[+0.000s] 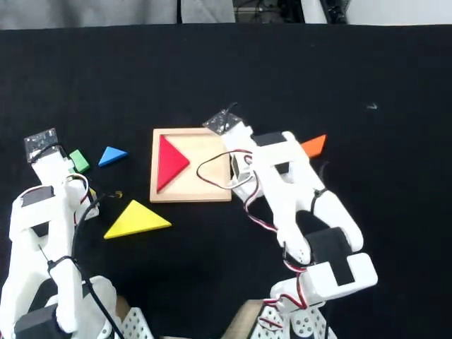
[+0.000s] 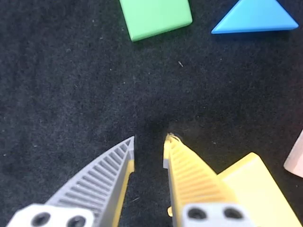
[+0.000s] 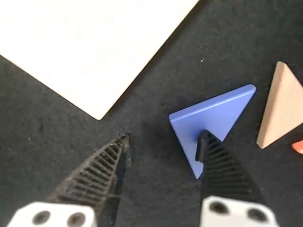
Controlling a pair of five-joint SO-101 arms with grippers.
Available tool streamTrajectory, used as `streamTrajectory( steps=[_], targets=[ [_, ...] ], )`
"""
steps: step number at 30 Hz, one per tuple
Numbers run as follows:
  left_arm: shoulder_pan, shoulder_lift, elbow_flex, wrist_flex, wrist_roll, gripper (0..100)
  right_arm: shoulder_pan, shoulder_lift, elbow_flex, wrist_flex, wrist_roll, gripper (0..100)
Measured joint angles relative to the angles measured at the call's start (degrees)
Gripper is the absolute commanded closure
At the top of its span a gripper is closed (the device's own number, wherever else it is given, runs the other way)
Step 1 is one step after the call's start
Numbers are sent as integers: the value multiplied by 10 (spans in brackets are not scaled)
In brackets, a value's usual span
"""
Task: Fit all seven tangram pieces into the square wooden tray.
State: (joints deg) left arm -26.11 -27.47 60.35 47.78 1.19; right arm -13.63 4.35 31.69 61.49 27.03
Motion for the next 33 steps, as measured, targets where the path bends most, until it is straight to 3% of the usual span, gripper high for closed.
streamTrajectory(
  steps=[13, 33],
  targets=[
    [0, 0, 0, 0, 0, 884, 4, -56, 6, 28, -57, 773],
    [0, 0, 0, 0, 0, 884, 27, -7, -4, -3, -47, 755]
  ],
)
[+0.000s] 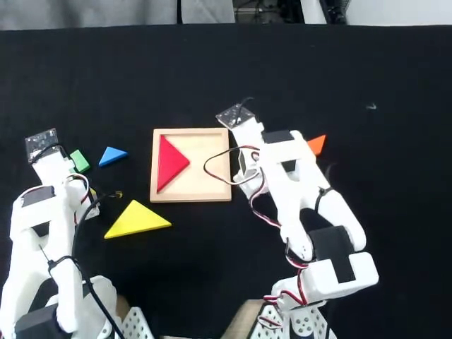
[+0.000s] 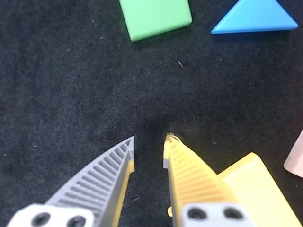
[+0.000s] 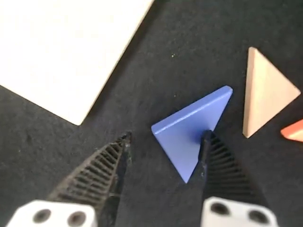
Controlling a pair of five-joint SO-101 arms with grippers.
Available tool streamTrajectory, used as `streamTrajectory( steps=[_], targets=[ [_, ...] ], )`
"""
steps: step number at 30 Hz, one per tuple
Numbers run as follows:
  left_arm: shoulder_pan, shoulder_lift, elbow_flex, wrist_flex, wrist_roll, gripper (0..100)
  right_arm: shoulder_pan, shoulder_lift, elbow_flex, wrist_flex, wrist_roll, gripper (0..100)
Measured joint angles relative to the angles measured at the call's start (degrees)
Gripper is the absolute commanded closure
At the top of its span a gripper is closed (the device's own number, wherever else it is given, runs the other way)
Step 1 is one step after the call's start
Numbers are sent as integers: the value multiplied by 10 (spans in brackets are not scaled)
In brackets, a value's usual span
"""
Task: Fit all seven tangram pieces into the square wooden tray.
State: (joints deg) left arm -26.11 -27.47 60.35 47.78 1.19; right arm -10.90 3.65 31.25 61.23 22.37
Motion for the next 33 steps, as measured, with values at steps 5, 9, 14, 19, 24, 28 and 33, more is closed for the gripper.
streamTrajectory(
  steps=[5, 9, 14, 19, 24, 28, 33],
  targets=[
    [0, 0, 0, 0, 0, 884, 1, 1, -4, 12, 0, 707],
    [0, 0, 0, 0, 0, 883, 1, 5, -4, 12, 0, 745],
    [0, 0, 0, 0, 0, 883, -5, 5, -4, 12, -1, 747],
    [0, 0, 0, 0, 0, 883, -5, 1, -6, 29, -16, 747],
    [0, 0, 0, 0, 0, 883, -6, -23, -6, 33, -39, 747],
    [0, 0, 0, 0, 0, 883, -28, -24, -6, 35, -48, 747],
    [0, 0, 0, 0, 0, 883, -46, -24, -6, 35, -50, 747]
  ],
)
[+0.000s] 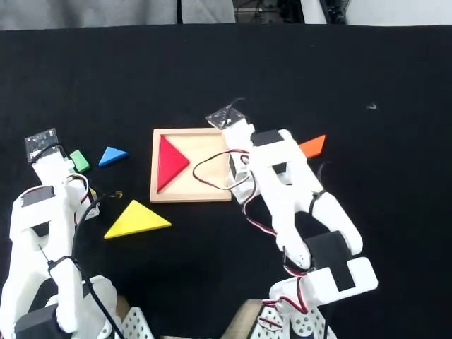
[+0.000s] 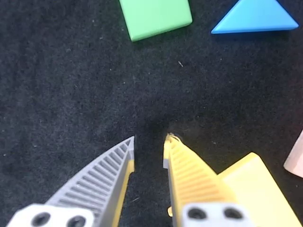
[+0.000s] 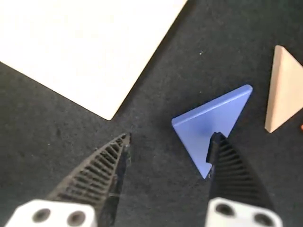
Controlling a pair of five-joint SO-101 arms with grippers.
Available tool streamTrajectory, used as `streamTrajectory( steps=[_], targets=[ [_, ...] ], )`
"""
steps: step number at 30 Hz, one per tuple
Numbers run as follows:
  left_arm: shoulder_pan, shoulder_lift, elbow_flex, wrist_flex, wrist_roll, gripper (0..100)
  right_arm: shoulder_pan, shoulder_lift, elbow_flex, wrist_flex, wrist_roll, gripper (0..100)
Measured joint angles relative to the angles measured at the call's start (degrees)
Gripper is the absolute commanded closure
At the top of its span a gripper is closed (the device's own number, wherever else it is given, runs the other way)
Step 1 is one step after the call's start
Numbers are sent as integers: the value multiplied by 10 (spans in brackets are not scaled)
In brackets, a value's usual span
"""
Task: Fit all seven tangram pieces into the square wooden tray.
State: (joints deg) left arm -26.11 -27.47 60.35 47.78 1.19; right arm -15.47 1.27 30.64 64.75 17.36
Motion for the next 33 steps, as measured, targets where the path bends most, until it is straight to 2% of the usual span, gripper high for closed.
streamTrajectory(
  steps=[6, 12, 25, 29, 33],
  targets=[
    [0, 0, 0, 0, 0, 883, 24, 7, 0, -4, -2, 747],
    [0, 0, 0, 0, 0, 883, 29, 63, -16, -23, -2, 750],
    [0, 0, 0, 0, 0, 884, 30, 66, -17, -23, -1, 753],
    [0, 0, 0, 0, 0, 884, 30, 66, -17, -23, -1, 795],
    [0, 0, 0, 0, 0, 884, 30, 66, -17, -23, 8, 796]
  ],
)
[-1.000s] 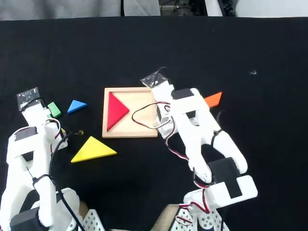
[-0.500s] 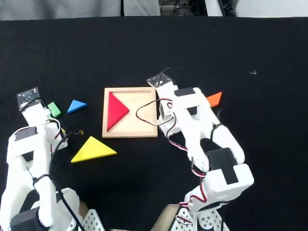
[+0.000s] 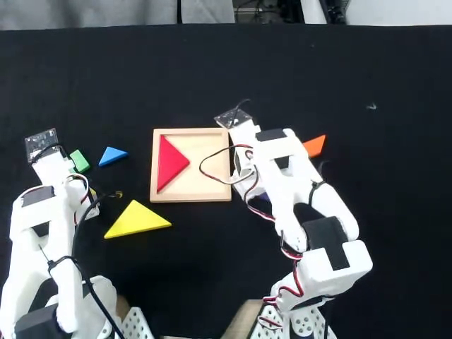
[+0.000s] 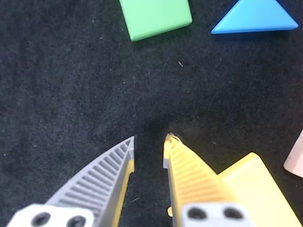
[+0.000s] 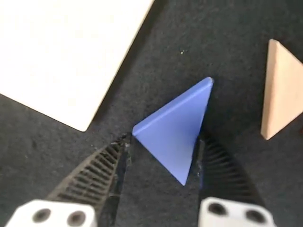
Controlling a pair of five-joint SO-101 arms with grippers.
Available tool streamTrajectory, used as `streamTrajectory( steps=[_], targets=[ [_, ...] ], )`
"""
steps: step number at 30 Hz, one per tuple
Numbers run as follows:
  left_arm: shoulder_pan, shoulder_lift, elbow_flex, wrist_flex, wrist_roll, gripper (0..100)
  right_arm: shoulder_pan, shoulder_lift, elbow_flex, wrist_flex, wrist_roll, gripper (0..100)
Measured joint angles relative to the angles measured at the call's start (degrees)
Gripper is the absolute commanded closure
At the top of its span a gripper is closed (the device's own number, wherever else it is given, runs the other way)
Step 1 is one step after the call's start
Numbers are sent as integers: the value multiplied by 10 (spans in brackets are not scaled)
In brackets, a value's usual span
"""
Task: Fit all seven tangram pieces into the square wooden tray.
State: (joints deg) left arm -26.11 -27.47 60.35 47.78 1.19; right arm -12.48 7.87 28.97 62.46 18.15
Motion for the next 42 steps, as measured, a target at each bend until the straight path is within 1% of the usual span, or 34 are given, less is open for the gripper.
streamTrajectory(
  steps=[2, 4, 8, 11, 15, 21, 27, 35, 39, 42],
  targets=[
    [0, 0, 0, 0, 0, 884, 0, 0, -4, 2, 1, 796],
    [0, 0, 0, 0, 0, 884, -1, -11, -12, 25, 3, 796],
    [0, 0, 0, 0, 0, 884, -1, -69, -20, 55, 4, 792],
    [0, 0, 0, 0, 0, 884, -4, -96, -16, 57, 4, 753],
    [0, 0, 0, 0, 0, 884, -32, -93, -3, 42, -8, 741],
    [0, 0, 0, 0, 0, 883, -31, -25, -3, 25, -12, 756],
    [0, 0, 0, 0, 0, 883, -29, -5, -3, 24, -12, 758],
    [0, 0, 0, 0, 0, 882, -29, -6, -3, 17, -12, 758],
    [0, 0, 0, 0, 0, 882, -31, -55, -3, 35, -15, 758],
    [0, 0, 0, 0, 0, 882, -46, -87, 6, 34, -15, 758]
  ],
)
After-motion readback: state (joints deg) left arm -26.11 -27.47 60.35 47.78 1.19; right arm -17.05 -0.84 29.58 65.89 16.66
